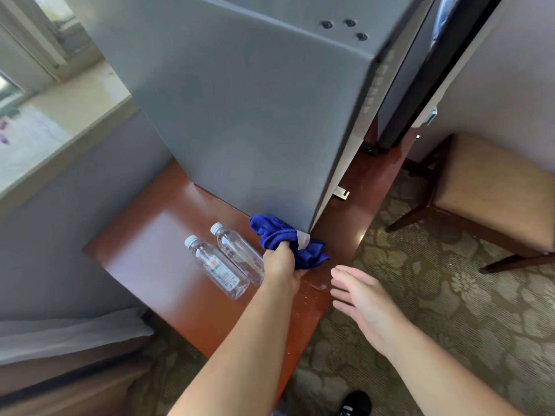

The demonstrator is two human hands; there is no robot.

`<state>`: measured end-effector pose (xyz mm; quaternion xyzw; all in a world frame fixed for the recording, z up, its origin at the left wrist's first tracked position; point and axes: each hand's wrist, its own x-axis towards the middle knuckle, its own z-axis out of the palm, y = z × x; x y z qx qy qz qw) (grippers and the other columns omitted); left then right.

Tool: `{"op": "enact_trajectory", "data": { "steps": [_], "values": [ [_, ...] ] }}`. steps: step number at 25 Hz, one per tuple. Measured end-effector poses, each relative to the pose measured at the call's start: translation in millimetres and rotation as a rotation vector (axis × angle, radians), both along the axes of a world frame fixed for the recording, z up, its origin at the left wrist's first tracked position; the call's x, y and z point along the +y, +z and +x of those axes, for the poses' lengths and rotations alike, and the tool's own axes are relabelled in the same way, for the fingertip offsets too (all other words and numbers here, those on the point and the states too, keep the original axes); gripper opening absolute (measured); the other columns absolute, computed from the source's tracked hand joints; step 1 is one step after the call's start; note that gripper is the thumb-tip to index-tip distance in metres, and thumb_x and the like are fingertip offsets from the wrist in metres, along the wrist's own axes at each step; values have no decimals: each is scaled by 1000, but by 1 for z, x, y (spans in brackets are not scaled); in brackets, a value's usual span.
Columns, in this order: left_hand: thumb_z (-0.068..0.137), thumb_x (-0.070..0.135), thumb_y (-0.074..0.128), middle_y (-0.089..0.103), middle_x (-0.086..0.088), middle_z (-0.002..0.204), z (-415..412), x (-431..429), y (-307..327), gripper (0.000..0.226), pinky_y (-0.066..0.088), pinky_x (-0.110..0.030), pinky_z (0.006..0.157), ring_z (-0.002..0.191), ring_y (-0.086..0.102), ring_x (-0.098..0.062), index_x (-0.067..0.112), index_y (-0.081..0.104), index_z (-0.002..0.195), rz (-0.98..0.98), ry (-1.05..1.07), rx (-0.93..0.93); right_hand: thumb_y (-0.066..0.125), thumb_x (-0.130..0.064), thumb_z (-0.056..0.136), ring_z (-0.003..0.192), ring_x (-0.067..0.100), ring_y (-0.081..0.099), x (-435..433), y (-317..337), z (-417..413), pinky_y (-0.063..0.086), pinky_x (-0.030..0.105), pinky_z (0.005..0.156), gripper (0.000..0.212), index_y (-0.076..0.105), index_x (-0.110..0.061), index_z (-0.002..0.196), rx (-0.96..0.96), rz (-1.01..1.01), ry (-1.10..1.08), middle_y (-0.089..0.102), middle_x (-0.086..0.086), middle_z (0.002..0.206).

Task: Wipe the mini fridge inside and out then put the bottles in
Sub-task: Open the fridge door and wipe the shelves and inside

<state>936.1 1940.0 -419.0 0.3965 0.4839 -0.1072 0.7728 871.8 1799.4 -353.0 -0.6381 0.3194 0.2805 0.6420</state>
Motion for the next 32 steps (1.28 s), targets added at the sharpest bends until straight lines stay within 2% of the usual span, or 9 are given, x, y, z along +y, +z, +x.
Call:
{"op": "enact_trajectory", "data": {
  "steps": [5,10,12,15,19,21,24,29,32],
  "values": [
    [93,-4,43,70,-29,106,36,44,-4,34,61,-62,75,83,70,-42,-1,61,122,59,-14,13,66,-29,98,112,18,65,31,-6,9,56,35,95,31,63,-25,128,8,-45,13,67,0,121],
    [74,-11,44,65,-23,72,81,115,-9,28,60,-61,57,59,66,-40,2,69,79,150,-12,16,65,-28,98,111,16,65,53,-7,19,56,31,92,26,67,-24,124,23,-66,-38,68,-1,119],
    [81,-9,44,68,-22,85,100,144,-15,30,60,-56,57,68,69,-41,1,65,101,186,6,44,65,-29,98,110,13,64,56,-9,20,55,28,89,25,66,-25,123,29,-74,-26,68,-3,118],
    [100,11,42,65,-18,126,119,182,-19,41,60,-59,83,105,70,-41,6,55,140,268,-87,70,66,-29,97,109,13,65,57,-13,18,56,26,86,25,67,-25,122,38,-73,-51,68,-4,117],
    [88,-7,48,73,-12,116,132,206,-9,45,62,-55,74,94,74,-34,4,62,130,354,137,-8,65,-28,98,108,13,66,50,-18,13,56,27,86,23,68,-25,121,42,-59,-60,70,-4,117],
    [88,-5,52,77,-8,111,128,207,-2,43,61,-57,82,92,76,-30,9,67,126,374,154,-41,63,-28,100,109,13,66,43,-18,9,56,28,86,23,68,-25,121,44,-44,-62,70,-4,117],
    [87,-1,53,79,-2,88,114,194,17,33,63,-55,65,73,76,-25,15,70,110,410,132,-99,62,-28,100,109,15,66,28,-11,0,57,31,91,20,68,-26,119,46,-28,-63,70,-4,117],
    [94,8,52,74,-9,115,78,141,67,33,60,-63,82,100,75,-33,17,65,123,497,120,-213,63,-29,99,109,17,67,-5,16,-10,57,36,94,13,70,-28,111,-8,17,-51,71,-1,114],
    [95,15,61,76,-10,114,44,97,95,24,63,-58,77,97,76,-34,16,70,117,488,73,-328,65,-28,99,106,17,69,-32,34,-17,58,36,92,11,71,-28,108,-84,60,-31,72,-2,112]
  ]
}}
